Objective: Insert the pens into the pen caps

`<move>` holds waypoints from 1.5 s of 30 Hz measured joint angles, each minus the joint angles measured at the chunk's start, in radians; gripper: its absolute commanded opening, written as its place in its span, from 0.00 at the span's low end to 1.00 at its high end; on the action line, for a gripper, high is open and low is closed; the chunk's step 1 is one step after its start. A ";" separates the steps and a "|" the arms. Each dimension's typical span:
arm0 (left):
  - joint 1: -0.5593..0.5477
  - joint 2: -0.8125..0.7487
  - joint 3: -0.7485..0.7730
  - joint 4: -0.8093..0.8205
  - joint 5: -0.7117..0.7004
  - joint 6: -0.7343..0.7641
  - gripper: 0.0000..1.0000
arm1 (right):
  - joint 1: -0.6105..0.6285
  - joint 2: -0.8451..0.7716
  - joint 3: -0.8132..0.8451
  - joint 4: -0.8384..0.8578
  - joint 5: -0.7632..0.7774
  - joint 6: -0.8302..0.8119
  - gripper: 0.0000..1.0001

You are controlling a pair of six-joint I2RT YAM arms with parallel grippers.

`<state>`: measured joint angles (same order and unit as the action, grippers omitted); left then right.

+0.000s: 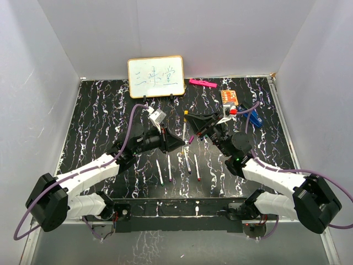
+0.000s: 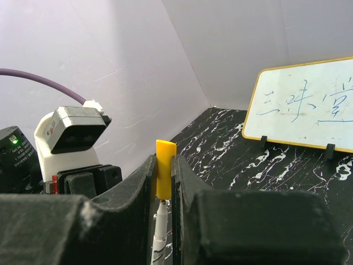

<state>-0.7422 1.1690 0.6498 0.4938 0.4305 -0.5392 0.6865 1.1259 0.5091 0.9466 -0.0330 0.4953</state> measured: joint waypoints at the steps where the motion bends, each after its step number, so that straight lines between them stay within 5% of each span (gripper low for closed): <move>1: 0.000 0.002 -0.001 0.000 0.000 0.000 0.00 | 0.000 0.000 0.000 0.000 0.000 0.000 0.00; 45: -0.002 -0.003 -0.030 0.034 -0.030 -0.005 0.00 | 0.000 0.010 -0.055 0.020 -0.019 0.032 0.00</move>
<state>-0.7437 1.1660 0.6201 0.5274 0.4007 -0.5438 0.6868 1.1362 0.4538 0.9665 -0.0521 0.5270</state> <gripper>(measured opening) 0.060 0.121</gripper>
